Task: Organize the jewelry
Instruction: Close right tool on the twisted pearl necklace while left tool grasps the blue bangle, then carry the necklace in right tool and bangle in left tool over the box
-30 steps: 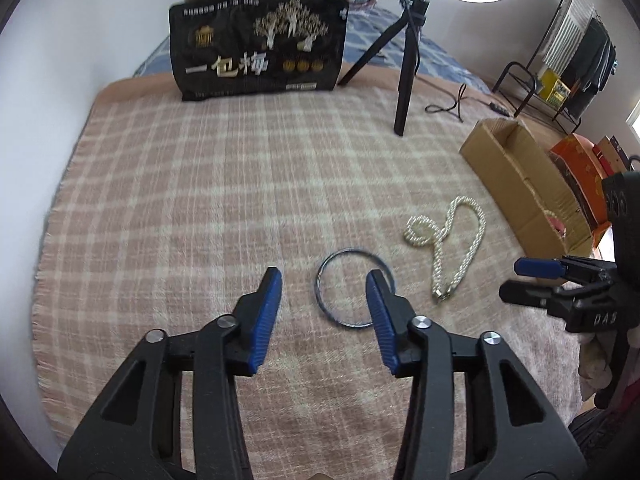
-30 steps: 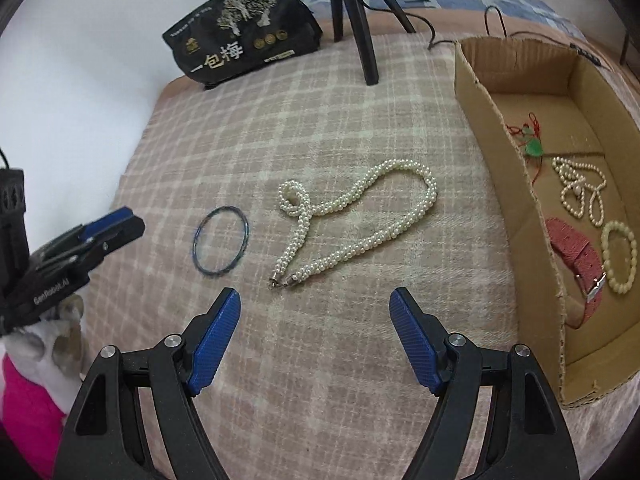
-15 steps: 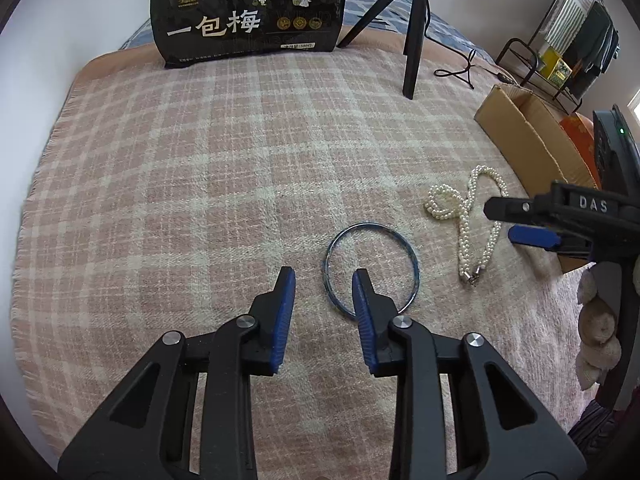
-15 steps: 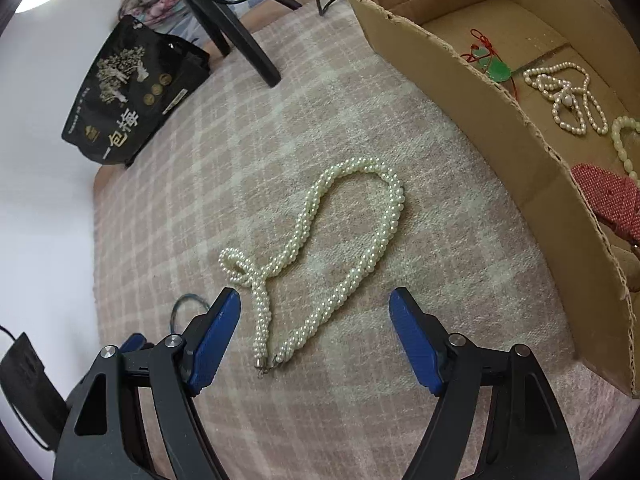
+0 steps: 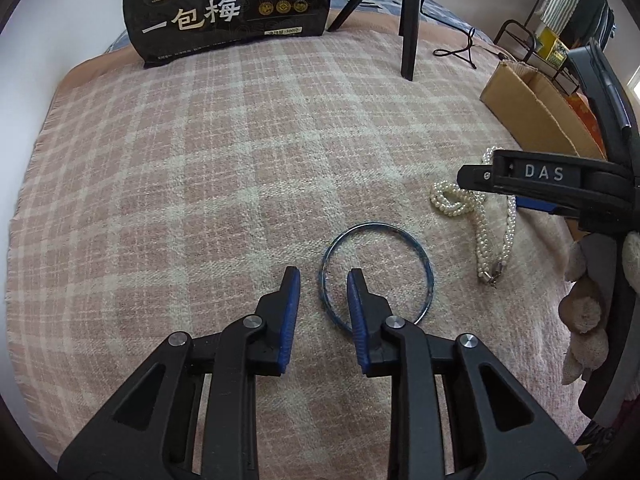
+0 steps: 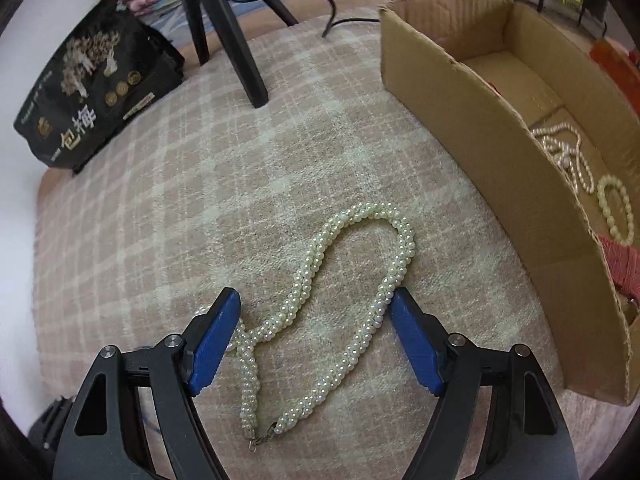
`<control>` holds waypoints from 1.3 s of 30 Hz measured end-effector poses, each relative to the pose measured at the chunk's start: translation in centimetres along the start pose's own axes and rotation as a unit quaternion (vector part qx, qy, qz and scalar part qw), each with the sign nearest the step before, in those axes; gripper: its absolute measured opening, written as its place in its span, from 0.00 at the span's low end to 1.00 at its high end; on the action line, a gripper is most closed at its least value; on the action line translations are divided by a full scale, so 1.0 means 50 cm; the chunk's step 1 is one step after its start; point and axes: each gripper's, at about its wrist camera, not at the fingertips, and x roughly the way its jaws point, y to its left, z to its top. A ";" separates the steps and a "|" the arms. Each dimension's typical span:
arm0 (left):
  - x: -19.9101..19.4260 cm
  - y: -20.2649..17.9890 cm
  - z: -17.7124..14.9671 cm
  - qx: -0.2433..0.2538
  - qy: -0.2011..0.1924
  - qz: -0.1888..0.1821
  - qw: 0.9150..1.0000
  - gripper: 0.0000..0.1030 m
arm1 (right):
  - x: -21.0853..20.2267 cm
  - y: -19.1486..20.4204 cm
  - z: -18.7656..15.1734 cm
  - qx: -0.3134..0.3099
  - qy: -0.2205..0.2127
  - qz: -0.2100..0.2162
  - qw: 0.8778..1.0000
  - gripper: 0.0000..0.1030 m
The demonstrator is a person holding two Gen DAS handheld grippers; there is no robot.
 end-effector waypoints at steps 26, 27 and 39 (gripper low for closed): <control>-0.004 -0.011 -0.017 0.024 -0.028 0.042 0.998 0.02 | -0.012 0.021 -0.033 -0.122 -0.012 0.101 0.987 0.06; -0.008 -0.009 -0.019 0.019 -0.030 0.041 0.999 0.02 | -0.012 0.015 -0.031 -0.121 -0.013 0.108 0.987 0.06; -0.069 -0.015 -0.011 0.009 -0.068 0.031 0.997 0.01 | -0.058 -0.035 -0.039 -0.095 -0.019 0.215 0.972 0.06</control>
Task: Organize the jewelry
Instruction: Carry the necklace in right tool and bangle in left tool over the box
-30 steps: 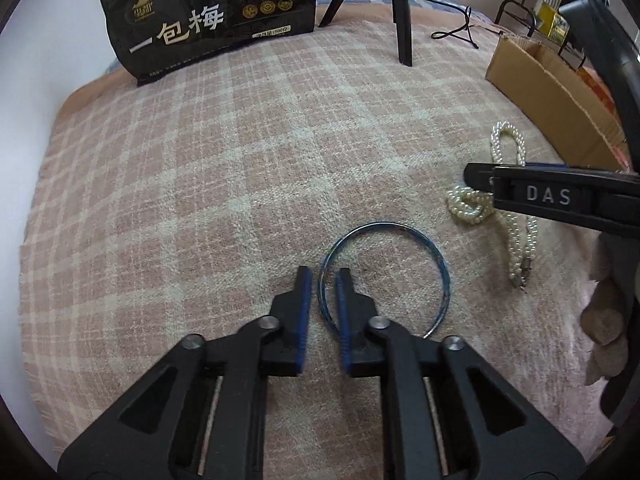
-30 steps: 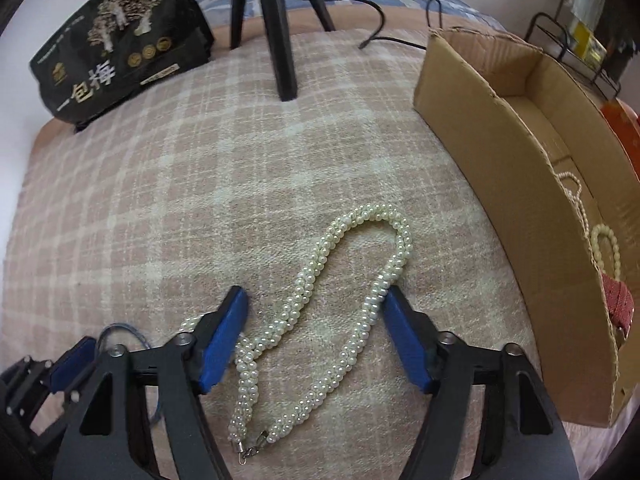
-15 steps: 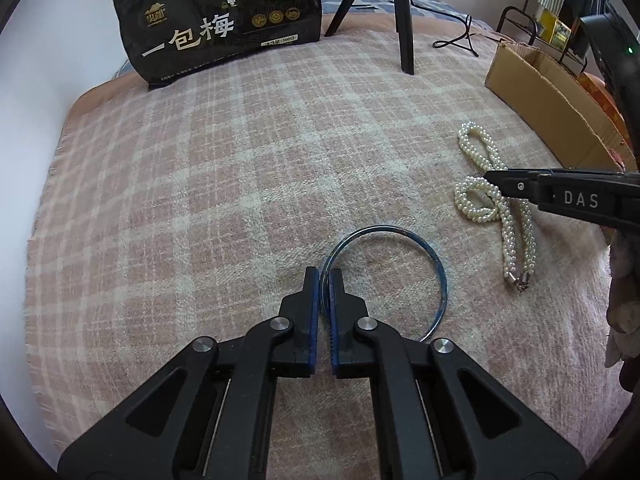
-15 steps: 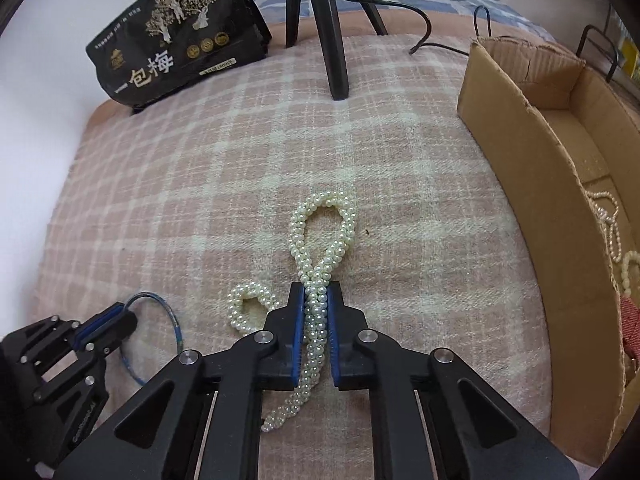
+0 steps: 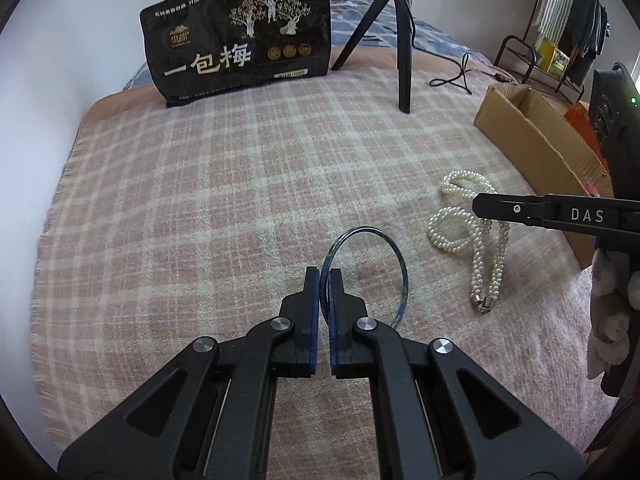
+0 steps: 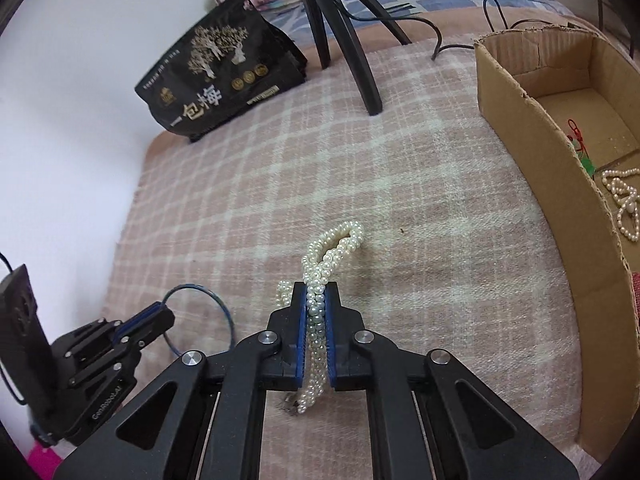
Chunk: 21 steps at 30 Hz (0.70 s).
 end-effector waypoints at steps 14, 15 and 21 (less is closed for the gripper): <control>-0.100 -0.026 0.018 -0.004 -0.055 -0.020 0.998 0.01 | -0.081 0.032 -0.008 -0.013 -0.035 0.056 0.998 0.06; -0.109 -0.028 0.020 -0.004 -0.060 -0.021 0.998 0.01 | -0.090 0.032 -0.011 -0.018 -0.038 0.061 0.997 0.06; -0.164 -0.049 0.029 -0.004 -0.088 -0.029 0.996 0.01 | -0.152 0.039 -0.023 -0.040 -0.050 0.071 0.995 0.06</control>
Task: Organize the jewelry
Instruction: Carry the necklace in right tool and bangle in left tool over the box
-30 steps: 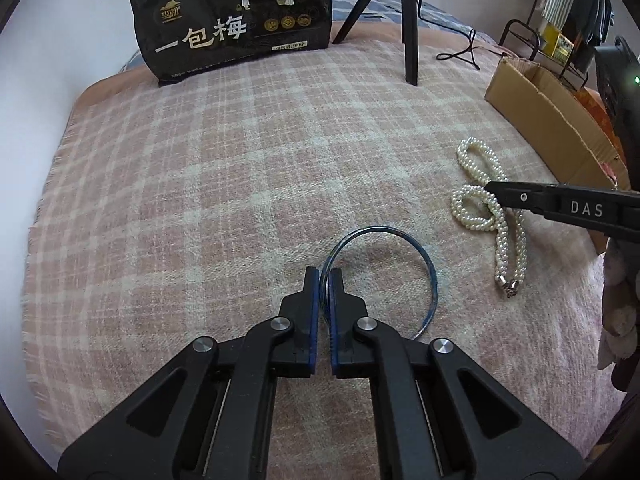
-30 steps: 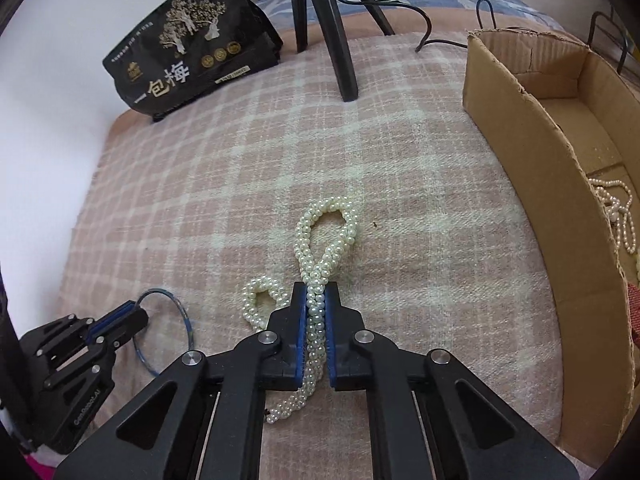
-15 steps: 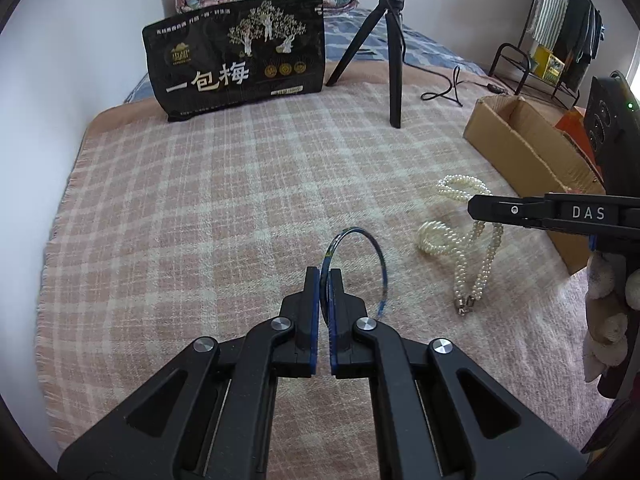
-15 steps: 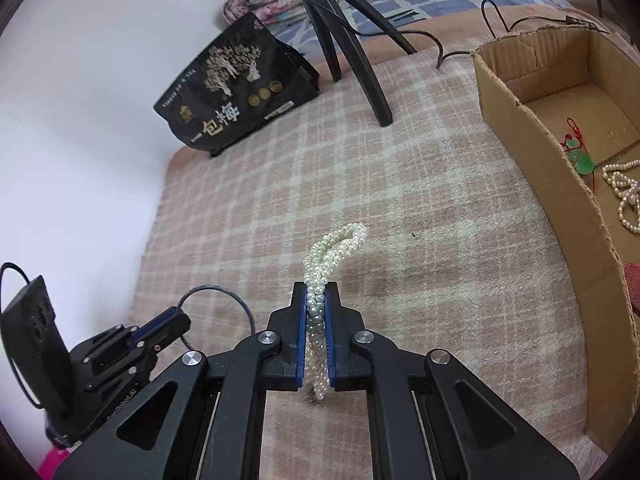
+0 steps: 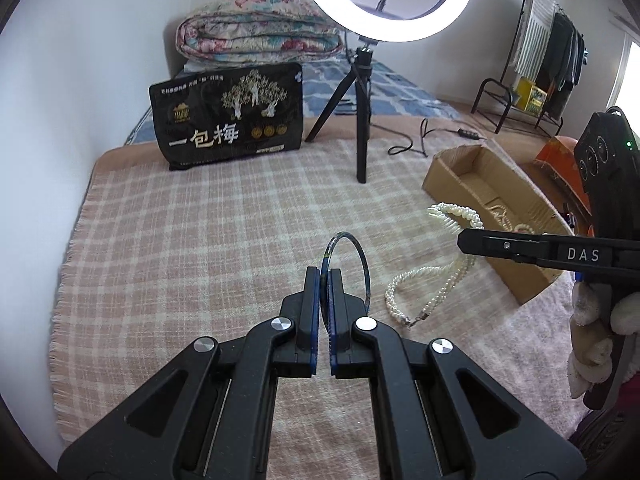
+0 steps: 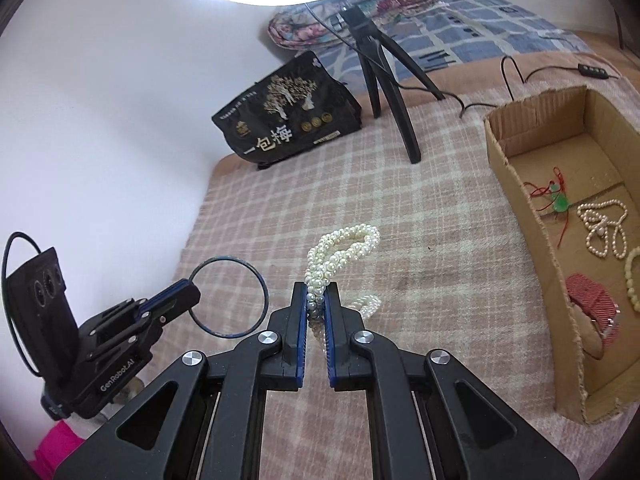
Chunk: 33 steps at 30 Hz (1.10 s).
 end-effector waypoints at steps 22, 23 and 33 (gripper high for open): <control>-0.099 -0.164 0.063 0.025 -0.063 -0.055 0.996 0.01 | -0.287 0.025 0.023 -0.051 -0.095 0.000 0.994 0.06; -0.102 -0.171 0.068 0.027 -0.066 -0.058 0.996 0.01 | -0.300 0.022 0.025 -0.052 -0.100 -0.001 0.994 0.06; -0.090 -0.265 0.126 0.045 -0.080 -0.083 0.992 0.01 | -0.420 -0.017 0.049 -0.062 -0.139 -0.026 0.988 0.06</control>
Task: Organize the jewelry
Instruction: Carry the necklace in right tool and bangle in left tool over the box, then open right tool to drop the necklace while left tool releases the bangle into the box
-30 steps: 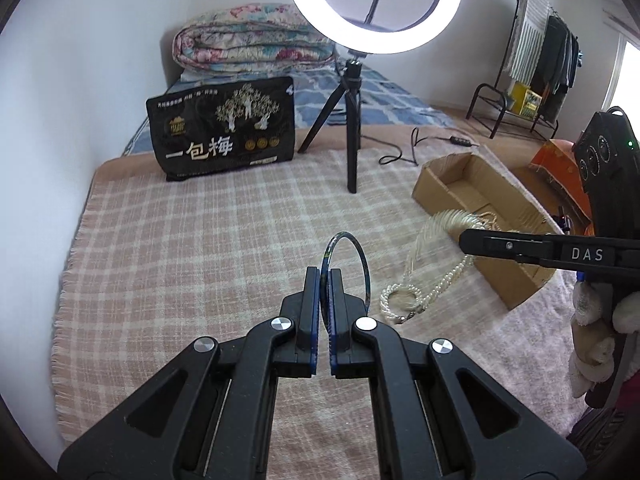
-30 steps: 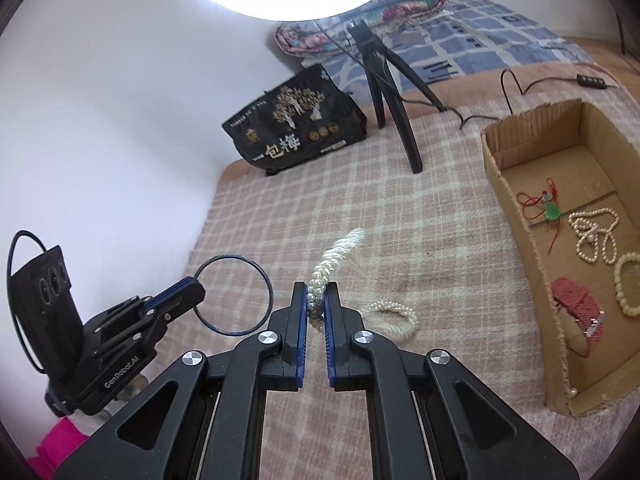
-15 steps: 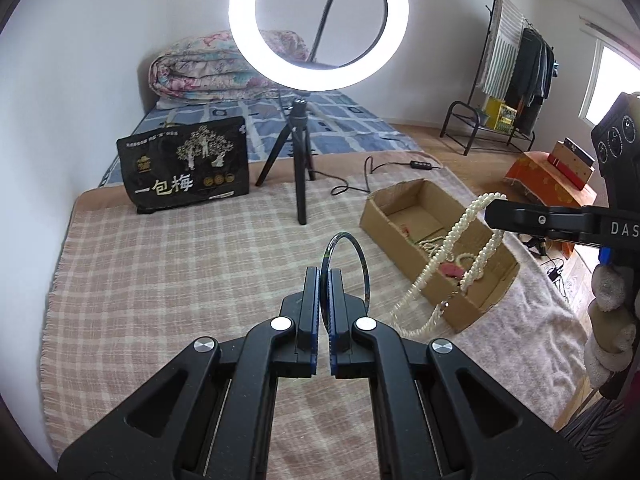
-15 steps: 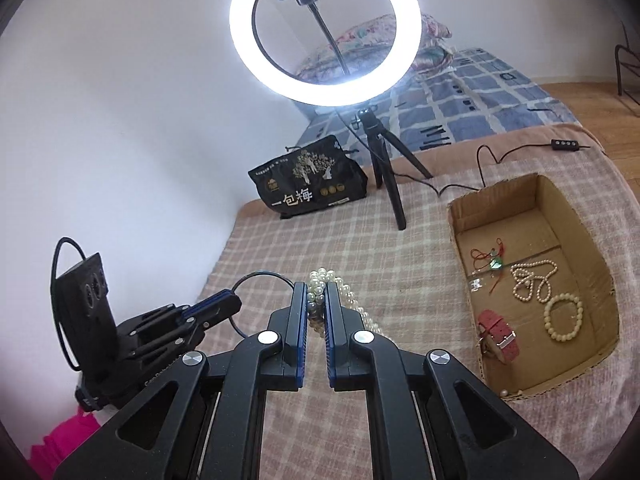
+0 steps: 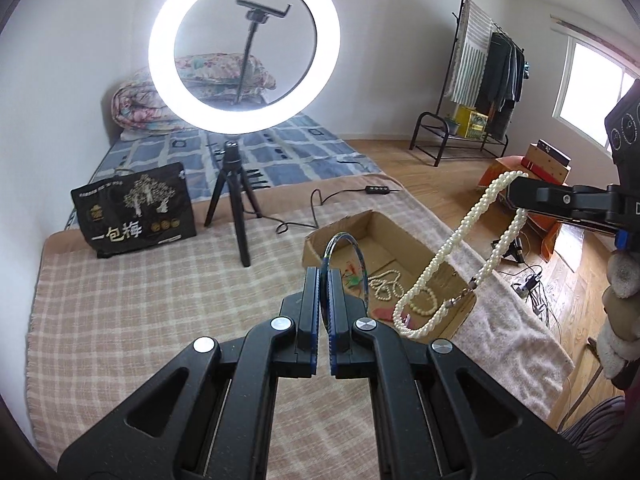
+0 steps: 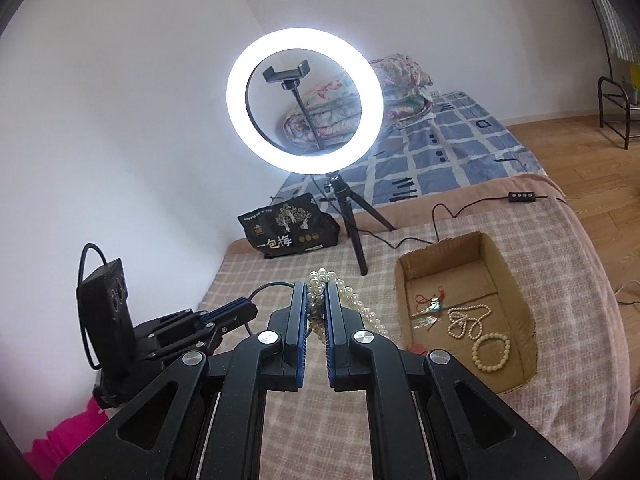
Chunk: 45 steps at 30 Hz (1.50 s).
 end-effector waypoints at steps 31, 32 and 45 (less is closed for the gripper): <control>0.313 -0.114 0.088 -0.023 0.037 -0.026 0.999 0.01 | 0.050 -0.158 -0.009 -0.067 0.138 -0.098 0.983 0.06; 0.324 -0.114 0.088 -0.025 0.039 -0.025 0.999 0.01 | 0.055 -0.163 -0.012 -0.067 0.142 -0.097 0.983 0.06; 0.406 -0.130 0.083 -0.022 0.063 -0.013 0.998 0.01 | 0.101 -0.211 -0.045 -0.044 0.163 -0.085 0.982 0.06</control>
